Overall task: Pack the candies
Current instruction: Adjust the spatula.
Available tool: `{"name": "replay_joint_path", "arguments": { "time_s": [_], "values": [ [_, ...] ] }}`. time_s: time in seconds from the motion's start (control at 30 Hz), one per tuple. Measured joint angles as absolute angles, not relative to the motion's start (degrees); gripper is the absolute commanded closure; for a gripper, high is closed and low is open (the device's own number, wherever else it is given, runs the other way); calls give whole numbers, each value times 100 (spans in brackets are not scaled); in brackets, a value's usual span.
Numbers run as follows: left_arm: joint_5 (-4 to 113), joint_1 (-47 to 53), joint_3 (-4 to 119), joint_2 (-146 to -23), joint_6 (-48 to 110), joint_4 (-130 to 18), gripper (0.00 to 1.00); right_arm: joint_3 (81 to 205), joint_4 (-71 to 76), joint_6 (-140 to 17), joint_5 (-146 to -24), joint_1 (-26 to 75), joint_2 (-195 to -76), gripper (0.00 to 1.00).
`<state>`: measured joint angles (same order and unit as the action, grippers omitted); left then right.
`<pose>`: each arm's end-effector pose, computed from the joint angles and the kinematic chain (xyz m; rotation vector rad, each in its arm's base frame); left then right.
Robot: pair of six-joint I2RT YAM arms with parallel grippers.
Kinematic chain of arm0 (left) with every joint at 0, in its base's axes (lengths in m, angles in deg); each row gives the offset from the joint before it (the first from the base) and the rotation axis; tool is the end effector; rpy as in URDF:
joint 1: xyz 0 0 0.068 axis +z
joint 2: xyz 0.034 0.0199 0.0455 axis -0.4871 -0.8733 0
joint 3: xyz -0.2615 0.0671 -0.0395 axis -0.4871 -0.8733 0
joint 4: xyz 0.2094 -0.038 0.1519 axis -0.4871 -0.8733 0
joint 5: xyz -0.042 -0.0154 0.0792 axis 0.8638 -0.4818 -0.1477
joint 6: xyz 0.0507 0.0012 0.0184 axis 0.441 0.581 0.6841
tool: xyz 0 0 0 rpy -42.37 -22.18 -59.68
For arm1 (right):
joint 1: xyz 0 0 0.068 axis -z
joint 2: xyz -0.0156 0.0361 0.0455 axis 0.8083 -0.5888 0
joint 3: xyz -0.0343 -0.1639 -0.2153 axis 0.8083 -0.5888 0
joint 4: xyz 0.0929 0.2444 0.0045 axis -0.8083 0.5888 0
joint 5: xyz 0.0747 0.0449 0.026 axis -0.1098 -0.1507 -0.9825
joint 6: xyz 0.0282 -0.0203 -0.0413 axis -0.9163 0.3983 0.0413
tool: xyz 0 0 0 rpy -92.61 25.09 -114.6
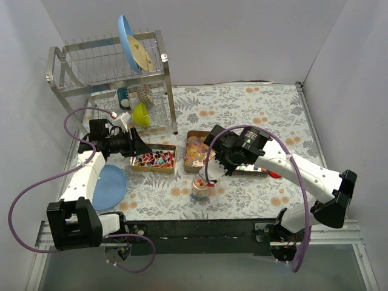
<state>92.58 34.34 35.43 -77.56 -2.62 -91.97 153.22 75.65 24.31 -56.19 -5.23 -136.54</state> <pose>0.2378 -0.0042 0.2592 -0.7433 2.4183 -1.2981 0.1444 0.2169 0.3509 -2.5758 1.0915 -0.5960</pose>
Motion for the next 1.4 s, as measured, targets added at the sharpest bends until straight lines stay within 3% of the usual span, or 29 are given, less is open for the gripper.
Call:
{"name": "replay_joint_path", "arguments": {
  "time_s": [0.4, 0.57, 0.67, 0.7, 0.73, 0.93, 1.1, 1.4],
  "values": [
    [9368, 3428, 3551, -7968, -365, -9079, 61, 15657, 7587, 2328, -4751, -1318, -14028, 99],
    [9396, 3388, 3567, -8027, -389, -9072, 66, 15816, 7578, 2318, -4596, -1443, -14052, 99],
    [9433, 3375, 3571, -8058, -409, -9081, 84, 15788, 7582, 2315, -4583, -1443, -14046, 99],
    [9468, 3369, 3584, -8069, -418, -9083, 98, 15749, 7569, 2313, -4589, -1437, -14022, 99],
    [9514, 3362, 3617, -8095, -420, -9099, 100, 15698, 7571, 2296, -4607, -1399, -13987, 99],
    [10465, 3255, 4041, -8311, -265, -9149, 100, 15766, 7460, 1885, -5466, -519, -13880, 99],
    [11879, 3122, 4452, -8303, -284, -9112, 100, 16686, 7193, 1207, -6747, 577, -14201, 99],
    [12460, 3004, 4509, -8633, -450, -9081, 100, 17451, 6905, 449, -8469, 810, -15320, 99]
  ]
}}
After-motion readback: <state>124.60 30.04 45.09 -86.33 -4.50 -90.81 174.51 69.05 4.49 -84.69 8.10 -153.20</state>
